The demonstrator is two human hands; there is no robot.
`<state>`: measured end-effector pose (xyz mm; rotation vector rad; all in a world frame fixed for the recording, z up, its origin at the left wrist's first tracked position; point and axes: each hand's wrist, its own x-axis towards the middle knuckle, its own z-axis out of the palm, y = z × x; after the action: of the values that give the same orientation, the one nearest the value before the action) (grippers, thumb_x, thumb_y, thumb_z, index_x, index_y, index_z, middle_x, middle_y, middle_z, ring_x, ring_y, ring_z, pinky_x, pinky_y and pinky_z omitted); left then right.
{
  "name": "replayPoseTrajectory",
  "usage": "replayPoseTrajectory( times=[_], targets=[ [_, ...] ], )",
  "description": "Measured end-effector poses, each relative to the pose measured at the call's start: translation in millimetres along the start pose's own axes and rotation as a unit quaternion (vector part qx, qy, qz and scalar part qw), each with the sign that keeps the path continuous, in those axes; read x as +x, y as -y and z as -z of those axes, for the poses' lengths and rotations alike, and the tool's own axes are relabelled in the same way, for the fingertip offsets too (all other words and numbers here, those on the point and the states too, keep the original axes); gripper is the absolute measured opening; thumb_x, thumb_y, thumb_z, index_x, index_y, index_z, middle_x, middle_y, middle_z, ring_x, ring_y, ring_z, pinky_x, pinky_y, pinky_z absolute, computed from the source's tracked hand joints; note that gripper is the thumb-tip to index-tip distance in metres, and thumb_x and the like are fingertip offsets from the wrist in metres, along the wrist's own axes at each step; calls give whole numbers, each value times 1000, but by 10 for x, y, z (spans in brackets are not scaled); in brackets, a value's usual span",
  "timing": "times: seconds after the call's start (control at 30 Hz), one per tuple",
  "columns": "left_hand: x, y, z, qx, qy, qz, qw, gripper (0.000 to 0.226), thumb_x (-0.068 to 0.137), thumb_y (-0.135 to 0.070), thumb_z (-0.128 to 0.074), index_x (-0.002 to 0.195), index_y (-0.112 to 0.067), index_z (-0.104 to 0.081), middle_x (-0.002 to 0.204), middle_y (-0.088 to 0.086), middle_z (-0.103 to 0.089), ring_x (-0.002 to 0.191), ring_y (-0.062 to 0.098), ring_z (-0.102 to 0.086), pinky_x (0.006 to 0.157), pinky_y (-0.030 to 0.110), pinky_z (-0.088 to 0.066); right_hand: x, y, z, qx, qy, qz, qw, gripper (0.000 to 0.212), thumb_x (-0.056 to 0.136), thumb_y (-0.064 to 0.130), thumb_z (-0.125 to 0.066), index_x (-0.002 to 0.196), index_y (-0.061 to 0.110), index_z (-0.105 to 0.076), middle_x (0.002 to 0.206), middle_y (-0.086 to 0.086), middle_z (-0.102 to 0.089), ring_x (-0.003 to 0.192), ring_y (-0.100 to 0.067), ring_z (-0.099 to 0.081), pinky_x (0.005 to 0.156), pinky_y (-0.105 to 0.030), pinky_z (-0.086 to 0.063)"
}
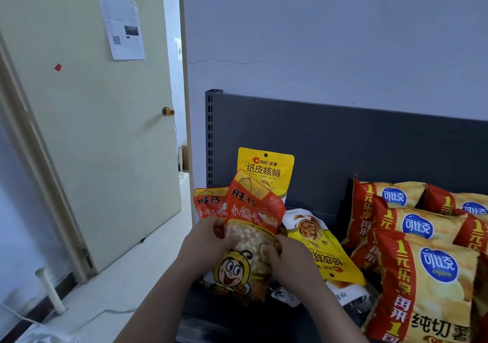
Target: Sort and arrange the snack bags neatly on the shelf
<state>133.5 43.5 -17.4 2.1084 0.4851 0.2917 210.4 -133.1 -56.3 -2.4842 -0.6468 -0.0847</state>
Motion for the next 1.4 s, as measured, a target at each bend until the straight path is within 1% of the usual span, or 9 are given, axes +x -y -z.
replayPoseTrajectory(
  times=[0.17, 0.3, 0.43, 0.6, 0.8, 0.93, 1.17, 1.27, 1.4],
  targets=[
    [-91, -74, 133, -70, -33, -24, 997, 21, 80, -33, -75, 95, -23, -64, 89, -6, -69, 78, 14, -69, 71, 37, -58, 1, 99, 151, 87, -27, -13, 996, 34, 100, 42, -41, 85, 18, -58, 77, 4, -63, 70, -11, -58, 56, -27, -39],
    [-75, -63, 260, -133, -70, 5, 989, 14, 83, -27, -74, 93, -23, -64, 87, -4, -70, 75, 17, -71, 63, 31, -56, 74, 230, 172, 180, 39, -29, 982, 45, 100, 46, -40, 93, 10, -65, 82, -6, -64, 72, -17, -57, 61, -32, -38],
    [5, 102, 263, -153, -65, 68, 984, 13, 84, -21, -73, 92, -16, -64, 85, 1, -72, 76, 21, -72, 74, 43, -60, 216, 347, 53, 180, 101, -40, 978, 48, 100, 47, -41, 73, 8, -48, 64, -5, -39, 59, -20, -39, 60, -33, -26],
    [94, 255, 231, -88, -51, 107, 989, 21, 88, -31, -65, 102, -18, -56, 96, 1, -67, 84, 19, -68, 78, 41, -59, 355, 404, -28, 132, 129, -49, 982, 43, 101, 41, -41, 93, 3, -59, 78, -9, -53, 66, -19, -46, 59, -33, -30],
    [132, 265, 241, -91, -14, 112, 989, 33, 87, -43, -63, 110, -20, -55, 103, -4, -67, 87, 17, -69, 75, 35, -58, 408, 418, -47, 121, 151, -65, 979, 42, 101, 44, -40, 92, 6, -57, 74, -3, -46, 64, -17, -42, 59, -32, -29],
    [172, 287, 218, -93, -5, 96, 991, 22, 91, -39, -59, 105, -23, -64, 93, -5, -73, 85, 14, -70, 78, 35, -57, 423, 428, -61, 136, 138, -73, 978, 39, 100, 42, -43, 76, 13, -46, 68, -2, -40, 60, -16, -38, 56, -32, -26],
    [29, 177, 131, -109, -63, 42, 991, 13, 100, -21, -45, 94, -23, -56, 89, 0, -67, 82, 16, -64, 70, 32, -51, 274, 545, -20, 199, 90, -58, 974, 34, 99, 34, -49, 96, 1, -56, 81, -11, -51, 67, -18, -43, 60, -32, -32],
    [-48, 71, 139, -120, -86, -6, 989, 10, 101, -22, -44, 109, -22, -51, 95, -5, -63, 84, 9, -60, 66, 28, -45, 135, 602, 123, 244, 47, -27, 968, 18, 99, 29, -51, 90, 14, -51, 76, -4, -48, 65, -18, -45, 60, -29, -34],
    [-101, -191, 177, -162, -48, -45, 985, 22, 97, -34, -55, 116, -25, -49, 104, -8, -66, 91, 7, -63, 72, 28, -50, -31, 644, 465, 300, -12, -27, 953, 13, 98, 35, -53, 107, 26, -56, 91, 0, -62, 78, -19, -60, 61, -25, -45]
  ],
)
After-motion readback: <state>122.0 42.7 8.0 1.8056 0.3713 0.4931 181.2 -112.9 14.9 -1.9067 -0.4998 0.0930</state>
